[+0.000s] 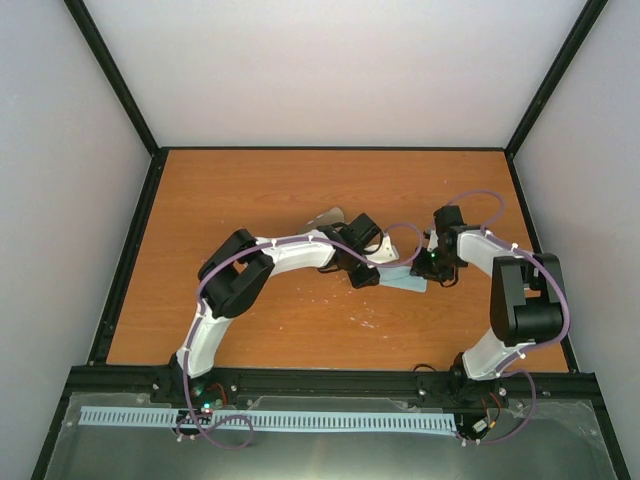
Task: Organize the sunglasses
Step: Fold the glasses cleaning cloth at the center of the board.
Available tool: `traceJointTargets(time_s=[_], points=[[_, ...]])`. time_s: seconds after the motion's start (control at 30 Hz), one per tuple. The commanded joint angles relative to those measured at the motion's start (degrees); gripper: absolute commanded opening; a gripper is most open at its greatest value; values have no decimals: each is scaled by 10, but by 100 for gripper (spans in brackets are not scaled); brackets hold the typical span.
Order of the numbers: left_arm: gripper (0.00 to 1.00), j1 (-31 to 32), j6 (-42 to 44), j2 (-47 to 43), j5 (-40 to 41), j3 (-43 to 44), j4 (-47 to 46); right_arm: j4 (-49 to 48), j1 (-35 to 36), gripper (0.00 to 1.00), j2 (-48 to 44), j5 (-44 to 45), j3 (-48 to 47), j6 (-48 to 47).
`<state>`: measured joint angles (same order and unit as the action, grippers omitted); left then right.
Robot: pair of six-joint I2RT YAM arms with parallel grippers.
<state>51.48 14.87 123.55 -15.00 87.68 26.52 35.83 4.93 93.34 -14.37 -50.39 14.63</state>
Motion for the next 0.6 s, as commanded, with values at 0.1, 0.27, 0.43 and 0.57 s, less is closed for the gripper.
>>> traceJointTargets(time_s=[0.1, 0.27, 0.43, 0.57], points=[[39, 5, -3, -38, 10, -15, -19, 46, 3, 38, -24, 11, 36, 12], [44, 5, -4, -50, 20, -27, -30, 48, 3, 39, -47, 9, 42, 18], [50, 5, -1, -56, 29, -28, -34, 43, 3, 54, -80, 8, 45, 27], [50, 2, -2, -57, 31, -21, -36, 38, 3, 58, -118, 18, 41, 37]])
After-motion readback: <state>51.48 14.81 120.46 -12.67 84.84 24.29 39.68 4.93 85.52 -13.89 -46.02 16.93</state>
